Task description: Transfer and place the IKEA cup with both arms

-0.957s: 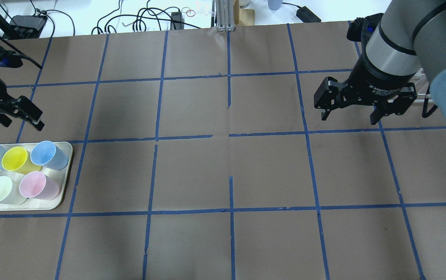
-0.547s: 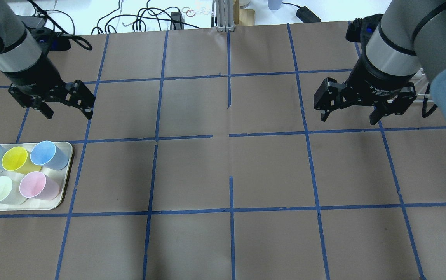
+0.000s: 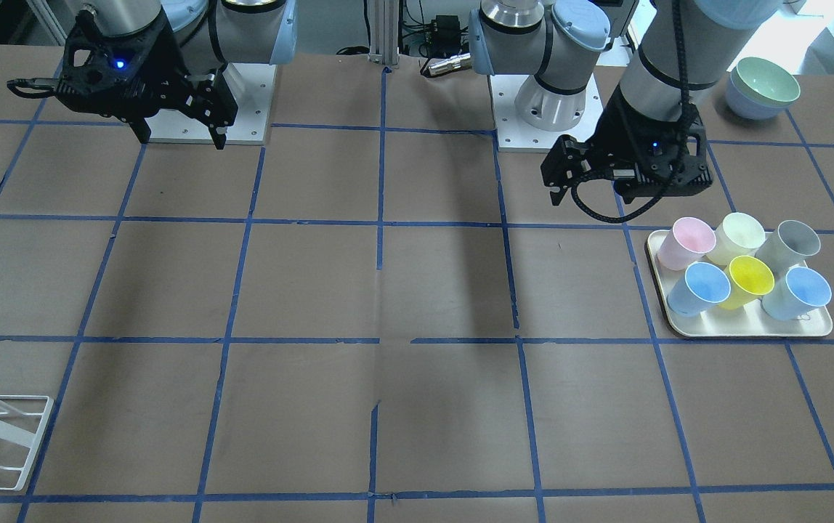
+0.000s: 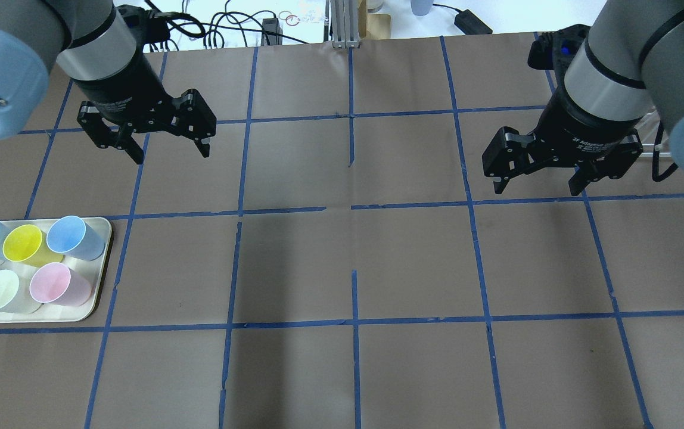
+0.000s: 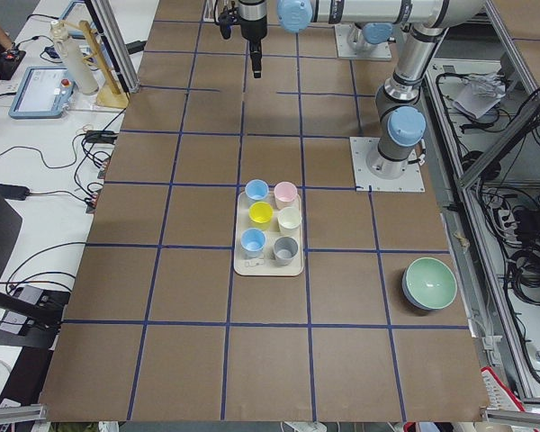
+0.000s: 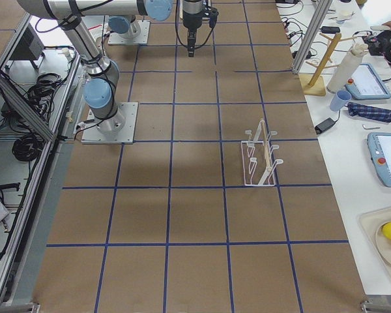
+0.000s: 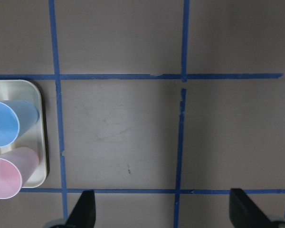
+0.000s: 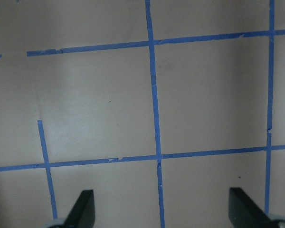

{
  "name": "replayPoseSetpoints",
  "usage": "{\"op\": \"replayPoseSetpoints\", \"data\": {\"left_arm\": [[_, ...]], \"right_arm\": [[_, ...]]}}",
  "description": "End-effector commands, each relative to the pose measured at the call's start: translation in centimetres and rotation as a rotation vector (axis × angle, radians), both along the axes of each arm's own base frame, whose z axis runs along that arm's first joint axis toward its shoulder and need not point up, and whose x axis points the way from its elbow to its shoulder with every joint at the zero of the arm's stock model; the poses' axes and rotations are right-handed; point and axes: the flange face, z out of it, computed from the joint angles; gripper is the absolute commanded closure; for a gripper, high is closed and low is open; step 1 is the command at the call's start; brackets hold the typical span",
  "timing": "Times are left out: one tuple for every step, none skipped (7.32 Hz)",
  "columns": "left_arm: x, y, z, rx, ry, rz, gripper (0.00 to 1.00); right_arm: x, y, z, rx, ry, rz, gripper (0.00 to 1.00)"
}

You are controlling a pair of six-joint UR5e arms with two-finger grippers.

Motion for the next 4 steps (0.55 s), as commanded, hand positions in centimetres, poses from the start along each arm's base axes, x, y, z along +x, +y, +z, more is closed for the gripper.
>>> {"op": "replayPoseSetpoints", "data": {"left_arm": [[-1.39,-0.09,0.21,0.0,-0.004,-0.014,0.0],[-1.39,-0.04,0.29,-0.002,-0.004,-0.019,0.0],[-1.31,-0.14,0.42,-0.009,-0.003,-0.019,0.0],[-1.25,-0.17,0.36,-0.009,-0.002,-0.019,0.0]], "right_arm": [[-0.06,0.3,0.0,0.015,0.002,0.008,0.0],[-0.01,0.32,0.0,0.015,0.004,0.009,0.0],[-0.07,0.3,0.0,0.015,0.004,0.008,0.0],[-0.01,0.33,-0.08,0.016,0.004,0.009,0.0]]}}
